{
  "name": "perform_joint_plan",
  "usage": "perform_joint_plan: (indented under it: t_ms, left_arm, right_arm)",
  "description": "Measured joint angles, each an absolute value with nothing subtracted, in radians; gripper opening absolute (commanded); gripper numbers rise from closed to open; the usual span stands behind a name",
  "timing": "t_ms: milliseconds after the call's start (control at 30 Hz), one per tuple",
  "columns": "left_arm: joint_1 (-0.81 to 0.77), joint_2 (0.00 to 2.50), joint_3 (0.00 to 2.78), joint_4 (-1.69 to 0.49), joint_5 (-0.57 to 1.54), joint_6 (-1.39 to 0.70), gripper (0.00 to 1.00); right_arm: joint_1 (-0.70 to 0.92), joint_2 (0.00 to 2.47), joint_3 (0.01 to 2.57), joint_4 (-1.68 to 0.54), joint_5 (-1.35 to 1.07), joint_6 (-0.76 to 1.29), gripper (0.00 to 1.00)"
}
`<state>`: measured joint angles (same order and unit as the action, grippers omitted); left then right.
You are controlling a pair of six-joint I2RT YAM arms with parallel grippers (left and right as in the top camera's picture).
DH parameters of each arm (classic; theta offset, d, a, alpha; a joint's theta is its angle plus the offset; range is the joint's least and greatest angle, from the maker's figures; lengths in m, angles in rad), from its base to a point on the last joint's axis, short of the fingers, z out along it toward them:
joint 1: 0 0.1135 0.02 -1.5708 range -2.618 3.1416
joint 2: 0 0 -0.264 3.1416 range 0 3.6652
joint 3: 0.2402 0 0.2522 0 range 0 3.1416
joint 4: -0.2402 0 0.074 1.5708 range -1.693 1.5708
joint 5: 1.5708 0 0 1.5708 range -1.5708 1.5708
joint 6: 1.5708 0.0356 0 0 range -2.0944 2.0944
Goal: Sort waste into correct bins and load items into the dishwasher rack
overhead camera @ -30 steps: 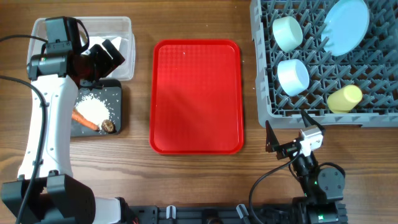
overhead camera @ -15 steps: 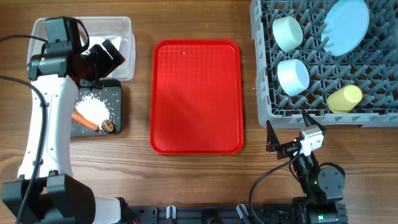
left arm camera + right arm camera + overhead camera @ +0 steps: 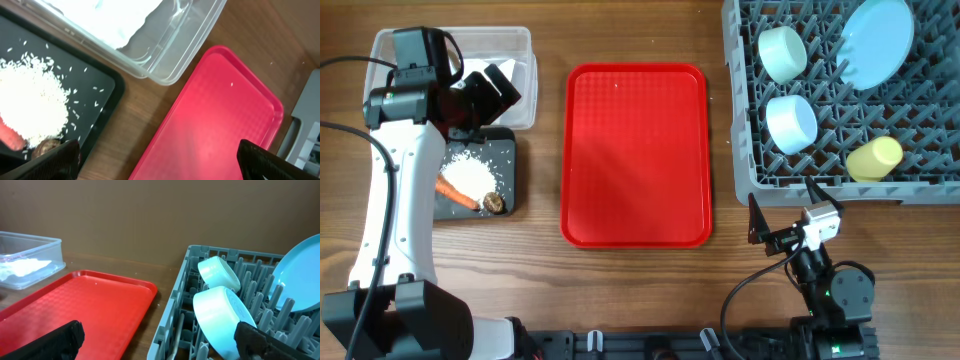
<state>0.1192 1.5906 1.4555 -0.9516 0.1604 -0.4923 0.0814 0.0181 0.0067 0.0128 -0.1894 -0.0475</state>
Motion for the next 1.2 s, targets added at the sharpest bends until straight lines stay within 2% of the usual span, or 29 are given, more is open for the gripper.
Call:
perform_joint_plan:
  t_ms: [200, 467, 567, 900, 1000, 1200]
  left_arm:
    - [0.109, 1.528, 1.455, -0.974, 0.138, -0.492, 1.00]
    - [0.049, 1.199, 1.378, -0.790, 0.032, -0.388, 1.00]
    - [0.049, 1.070, 1.257, -0.714, 0.015, -0.358, 1.00]
    - [0.049, 0.595, 0.422, -0.034, 0.042, -0.341, 1.00]
    - [0.049, 0.487, 0.270, 0.053, 0.062, -0.341, 1.00]
    - [0.040, 0.320, 0.117, 0.061, 0.078, -0.341, 1.00]
  right_arm:
    - [0.081, 0.018, 0.007, 0.013, -0.189, -0.047, 1.00]
    - [0.081, 0.018, 0.007, 0.013, -0.189, -0.047, 1.00]
    - [0.081, 0.017, 0.007, 0.012, -0.186, -0.048, 1.00]
    - [0.081, 0.015, 0.006, 0.012, -0.182, -0.047, 1.00]
    - [0.081, 0.015, 0.006, 0.012, -0.182, -0.048, 1.00]
    - [0.081, 0.015, 0.006, 0.012, -0.182, -0.047, 1.00]
